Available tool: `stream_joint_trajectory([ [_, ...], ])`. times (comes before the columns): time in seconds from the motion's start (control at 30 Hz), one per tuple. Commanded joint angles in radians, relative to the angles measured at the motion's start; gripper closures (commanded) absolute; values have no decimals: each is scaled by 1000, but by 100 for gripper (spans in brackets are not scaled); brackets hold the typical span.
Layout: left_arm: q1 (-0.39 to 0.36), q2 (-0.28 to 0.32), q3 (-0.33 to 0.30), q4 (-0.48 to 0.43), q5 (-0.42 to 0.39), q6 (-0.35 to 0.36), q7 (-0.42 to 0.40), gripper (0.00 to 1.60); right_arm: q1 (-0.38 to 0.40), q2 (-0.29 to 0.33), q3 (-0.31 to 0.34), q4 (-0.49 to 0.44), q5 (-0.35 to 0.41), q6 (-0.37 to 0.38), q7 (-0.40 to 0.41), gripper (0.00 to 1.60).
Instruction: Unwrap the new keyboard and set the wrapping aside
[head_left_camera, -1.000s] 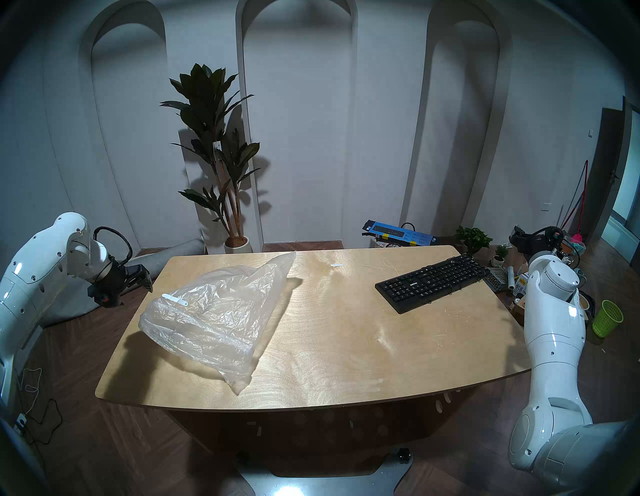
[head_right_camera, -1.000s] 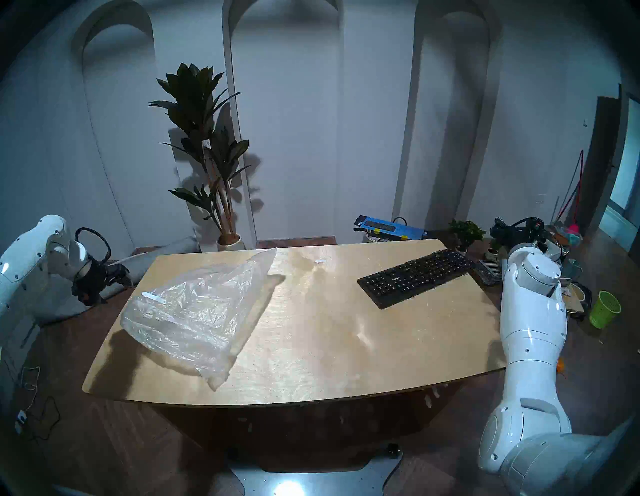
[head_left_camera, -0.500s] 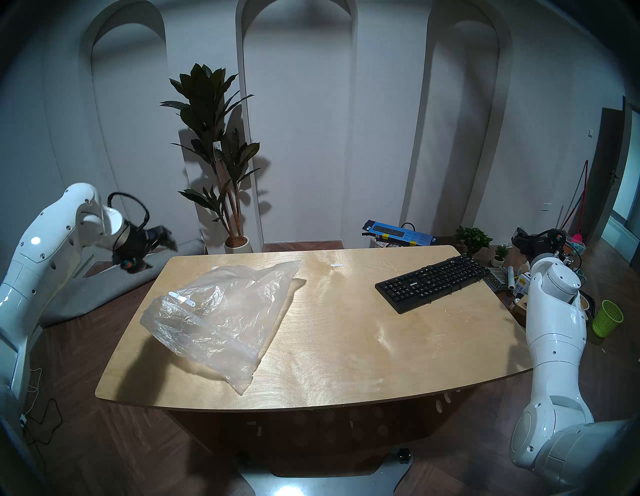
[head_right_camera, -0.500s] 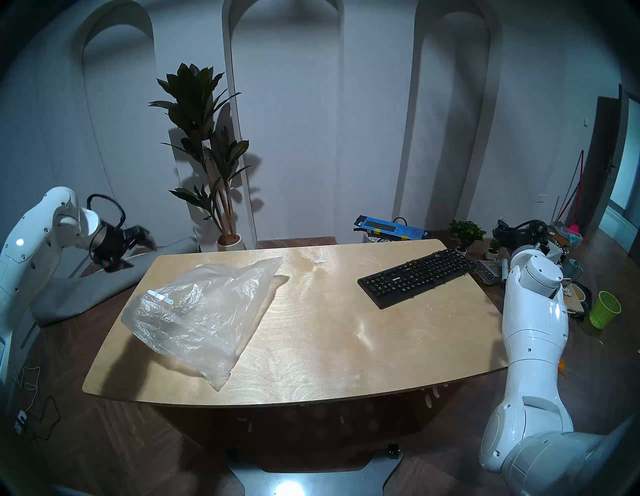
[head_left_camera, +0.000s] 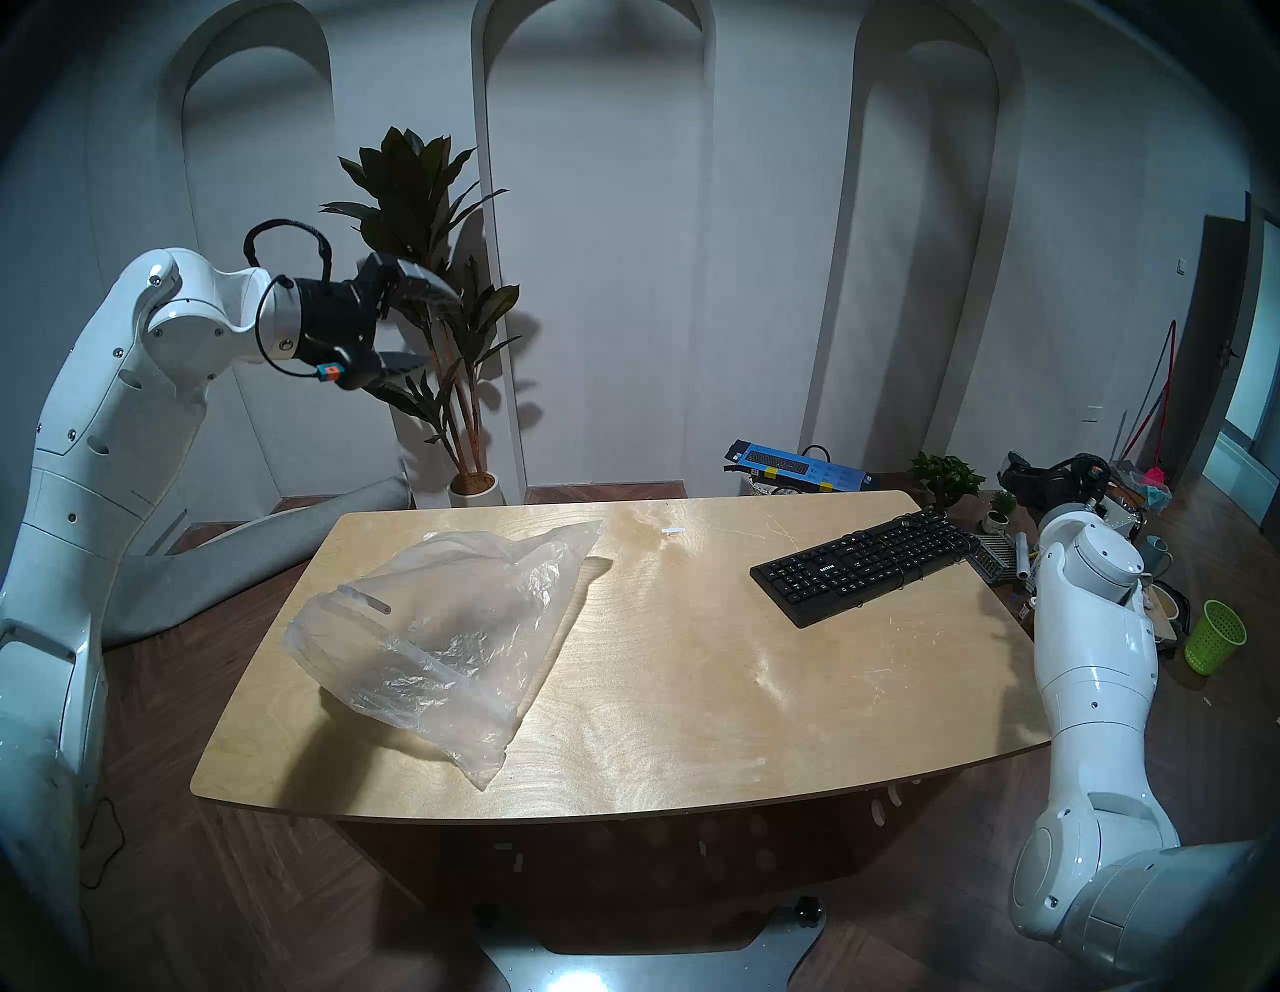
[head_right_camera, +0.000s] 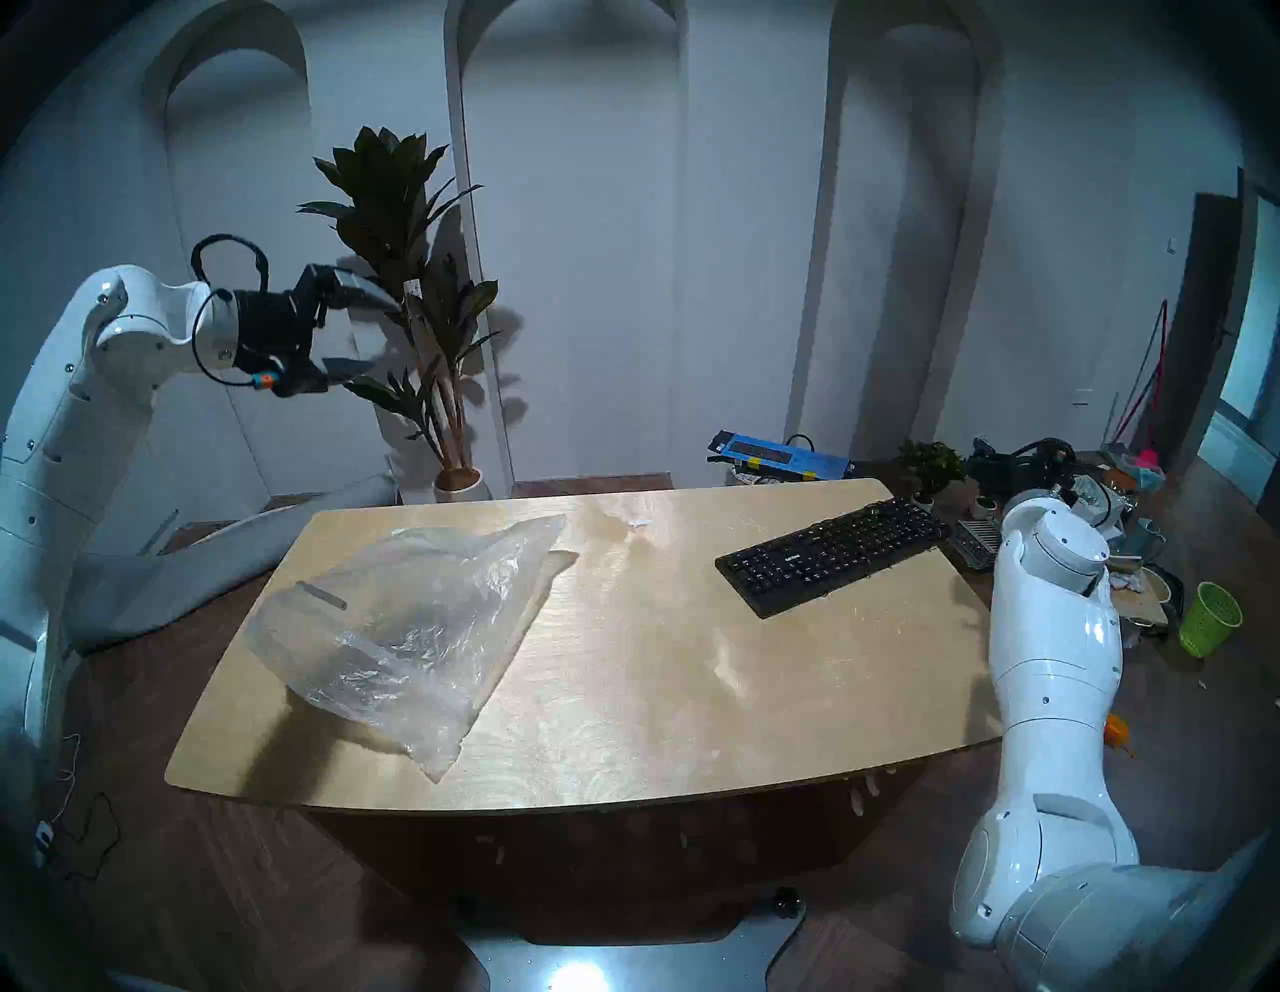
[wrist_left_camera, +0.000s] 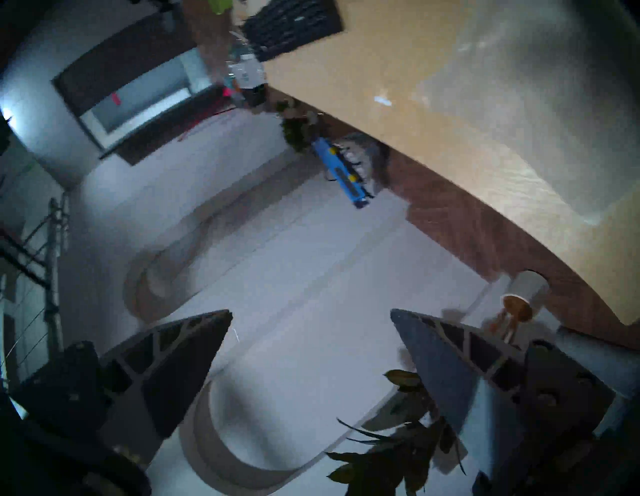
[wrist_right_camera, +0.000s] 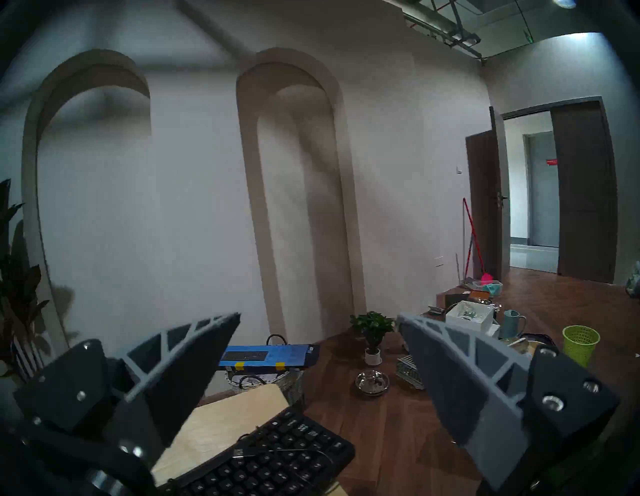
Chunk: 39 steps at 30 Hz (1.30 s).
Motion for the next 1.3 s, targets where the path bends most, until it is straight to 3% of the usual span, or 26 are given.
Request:
stream_joint_trajectory([
  [0.0,-13,-29,-54,34,-69,41,44,0,48,-65,-95,-66,0,-23,35,0],
  [0.03,-29,57,4,-26,49,-33,-35,0,49,-73,-107,-70,0,-24,39,0],
  [0.23,-22,72,21,-42,86,-66,-74,0,56,-134,-209,-104,4,-35,73,0],
  [0.57,-27,168,60,-60,221,-143,-177,0,66,-228,-379,-190,3,-71,124,0],
  [0.77,-42,199,78,-89,288,-143,-220,0,53,-259,-447,-230,-1,-91,140,0],
  [0.9,-45,230,106,-131,380,-143,-273,0,19,-273,-505,-260,-8,-107,149,0],
  [1.27,-24,235,196,-280,518,-143,-286,0,-37,-265,-538,-251,-26,-108,146,0],
])
